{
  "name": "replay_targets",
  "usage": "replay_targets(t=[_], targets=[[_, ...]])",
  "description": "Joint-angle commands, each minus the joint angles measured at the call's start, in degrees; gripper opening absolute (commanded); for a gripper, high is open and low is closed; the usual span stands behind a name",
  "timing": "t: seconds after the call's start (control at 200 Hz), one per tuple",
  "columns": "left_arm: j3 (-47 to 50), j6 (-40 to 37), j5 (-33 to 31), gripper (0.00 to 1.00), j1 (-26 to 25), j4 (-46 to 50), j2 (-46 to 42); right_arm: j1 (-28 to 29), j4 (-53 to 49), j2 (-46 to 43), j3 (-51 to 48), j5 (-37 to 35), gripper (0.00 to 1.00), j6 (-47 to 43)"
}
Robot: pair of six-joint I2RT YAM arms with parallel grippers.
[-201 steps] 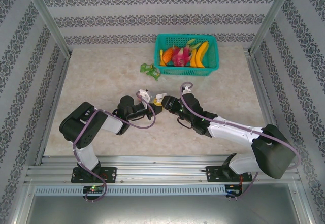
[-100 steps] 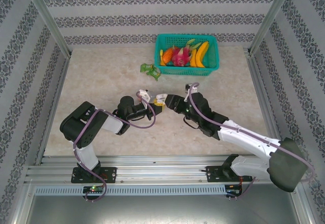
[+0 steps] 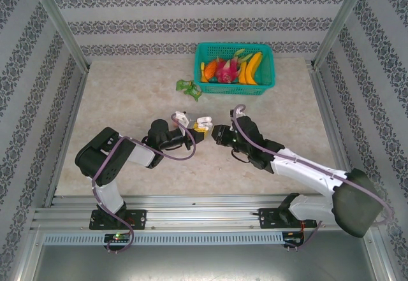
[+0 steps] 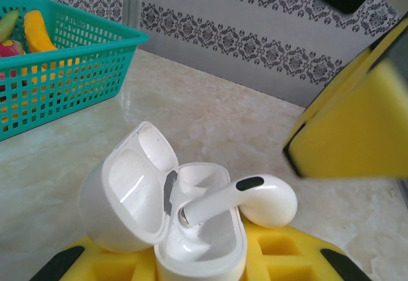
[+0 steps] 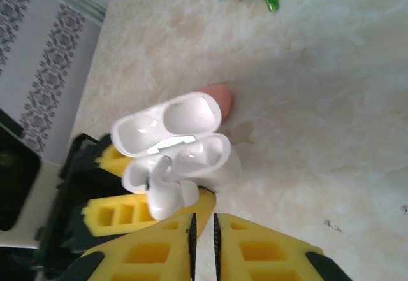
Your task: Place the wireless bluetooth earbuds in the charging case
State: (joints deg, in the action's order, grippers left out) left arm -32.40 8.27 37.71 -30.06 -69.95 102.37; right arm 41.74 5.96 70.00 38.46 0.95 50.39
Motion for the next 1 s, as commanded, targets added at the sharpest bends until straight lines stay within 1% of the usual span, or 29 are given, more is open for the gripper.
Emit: replay_targets(t=[0.0,0.345,0.994], targets=[[-1.43,0.87,1.75,0.0,-0.52,-3.27,-2.17,-0.39,2.16,2.0,0.2,2.08,0.17,0.85],[-1.52,0.6,2.29,0.0,-0.48,-2.91,-2.74,-0.43,2.98,5.82,2.01,2.44,0.15,0.54],[-1.08,0.25,2.89,0.0,-0.49,-2.65,-1.73,-1.64,0.3,5.59,5.97,3.26,0.15,-2.05]])
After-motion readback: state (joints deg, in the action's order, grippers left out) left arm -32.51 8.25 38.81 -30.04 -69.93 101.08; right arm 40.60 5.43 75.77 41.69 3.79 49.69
